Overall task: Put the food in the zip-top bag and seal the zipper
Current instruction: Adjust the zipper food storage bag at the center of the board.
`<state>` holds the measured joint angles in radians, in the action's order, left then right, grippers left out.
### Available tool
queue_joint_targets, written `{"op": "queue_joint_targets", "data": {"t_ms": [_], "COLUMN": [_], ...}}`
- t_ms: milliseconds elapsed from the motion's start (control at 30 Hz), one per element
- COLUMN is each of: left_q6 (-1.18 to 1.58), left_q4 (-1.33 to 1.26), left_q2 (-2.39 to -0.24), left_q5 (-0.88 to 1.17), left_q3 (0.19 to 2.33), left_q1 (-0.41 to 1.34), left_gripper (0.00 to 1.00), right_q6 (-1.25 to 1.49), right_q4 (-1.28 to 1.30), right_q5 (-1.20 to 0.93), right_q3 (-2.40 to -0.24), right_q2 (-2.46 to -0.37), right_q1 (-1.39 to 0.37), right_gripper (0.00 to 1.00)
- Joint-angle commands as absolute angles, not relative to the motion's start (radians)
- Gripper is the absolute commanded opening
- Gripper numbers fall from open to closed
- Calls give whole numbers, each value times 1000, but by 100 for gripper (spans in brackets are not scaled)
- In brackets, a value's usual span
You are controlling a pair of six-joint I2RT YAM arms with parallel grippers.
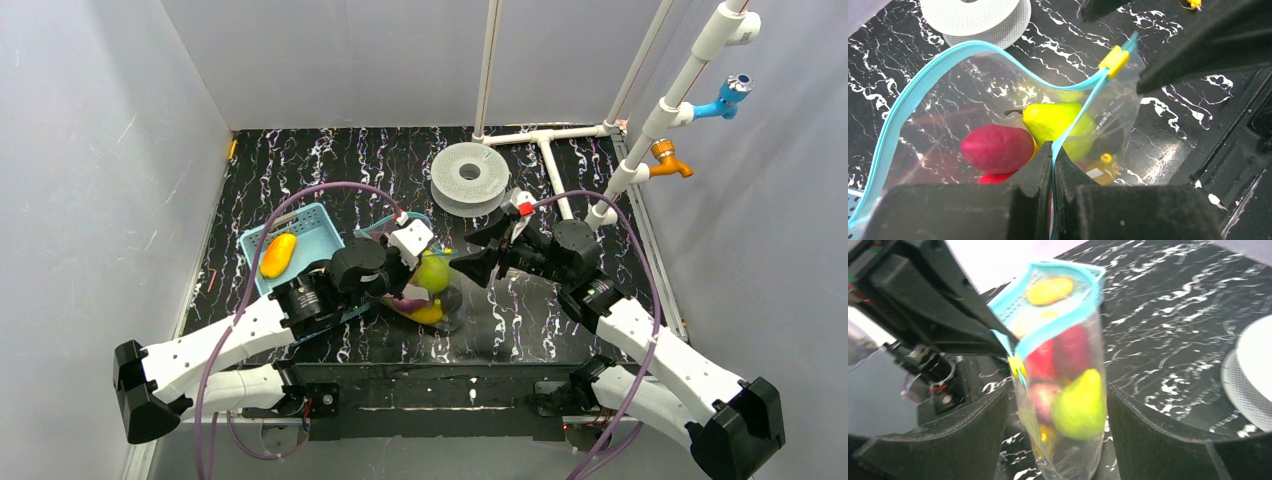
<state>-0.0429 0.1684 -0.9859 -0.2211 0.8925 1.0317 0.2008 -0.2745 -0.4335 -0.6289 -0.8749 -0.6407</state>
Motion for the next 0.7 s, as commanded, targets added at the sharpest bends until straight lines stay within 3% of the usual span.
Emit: {"op": "queue_joint_targets", "data": {"t_ms": [0, 100, 200, 267, 333, 367, 500, 667], "left_q6": [-18, -18, -22, -21, -20, -19, -21, -20], "left_q4": [153, 157, 157, 153, 145, 144, 146, 136], "left_q2": [-1016, -1032, -1034, -1030, -1028, -1028, -1026, -1010], "left_q5": [-213, -221, -234, -235, -230, -228, -231, -233], "left_q3": [914, 922, 921, 917, 913, 911, 913, 905], "left_q1": [1035, 1035, 1036, 1036, 1035, 1035, 1036, 1035], "left_gripper": [0, 0, 0, 0, 0, 0, 0, 0], "right_q6": [214, 235, 270, 300, 323, 332, 326, 327], "right_q4": [-291, -319, -363, -415, -450, -459, -449, -453], "right_q5": [-722, -762, -772, -777, -768, -762, -692, -677], "right_q3": [-704, -685, -649, -627, -623, -628, -625, -614], "right_q2": [-925, -927, -925, -934, -947, -957, -958, -956], "right_q1": [-624, -616, -611, -605, -603, -603, -603, -603], "right_gripper": [78, 78, 70, 55, 31, 27, 40, 44]}}
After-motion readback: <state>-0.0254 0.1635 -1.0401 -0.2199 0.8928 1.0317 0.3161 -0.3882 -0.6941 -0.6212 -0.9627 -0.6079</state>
